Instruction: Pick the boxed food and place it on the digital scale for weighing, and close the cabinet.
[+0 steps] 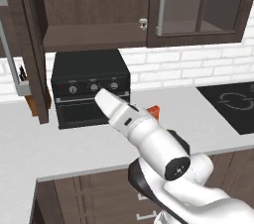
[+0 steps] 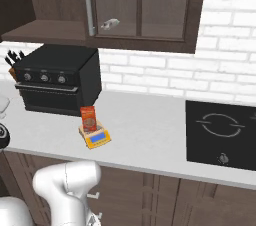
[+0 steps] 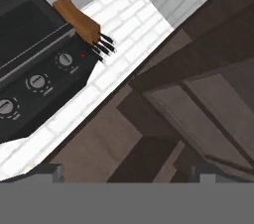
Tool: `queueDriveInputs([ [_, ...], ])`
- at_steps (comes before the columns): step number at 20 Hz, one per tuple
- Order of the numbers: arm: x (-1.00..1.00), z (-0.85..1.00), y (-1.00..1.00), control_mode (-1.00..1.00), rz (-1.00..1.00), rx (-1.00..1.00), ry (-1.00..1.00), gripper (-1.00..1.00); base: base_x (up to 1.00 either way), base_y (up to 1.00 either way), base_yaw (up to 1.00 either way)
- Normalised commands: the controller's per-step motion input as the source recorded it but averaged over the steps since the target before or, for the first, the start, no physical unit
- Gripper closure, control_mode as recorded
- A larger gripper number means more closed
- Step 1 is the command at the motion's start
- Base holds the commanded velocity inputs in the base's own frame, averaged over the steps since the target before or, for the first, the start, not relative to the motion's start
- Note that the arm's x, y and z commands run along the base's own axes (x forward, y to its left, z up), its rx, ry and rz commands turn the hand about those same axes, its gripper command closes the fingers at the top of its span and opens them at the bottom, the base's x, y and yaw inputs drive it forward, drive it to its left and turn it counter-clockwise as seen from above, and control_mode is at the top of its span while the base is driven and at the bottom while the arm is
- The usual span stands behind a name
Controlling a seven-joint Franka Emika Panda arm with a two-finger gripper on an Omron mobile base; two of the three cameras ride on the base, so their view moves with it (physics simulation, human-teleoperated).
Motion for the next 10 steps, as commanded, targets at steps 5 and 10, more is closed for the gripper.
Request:
queueDriveInputs([
  [5,0.0,-0.2,0.45,-1.0,0.0,-0.15,0.0,-1.0,0.0,0.0,0.0],
  [10,0.0,-0.33,0.29,-1.0,0.0,-0.07,-0.03,-1.0,0.0,0.0,0.0],
])
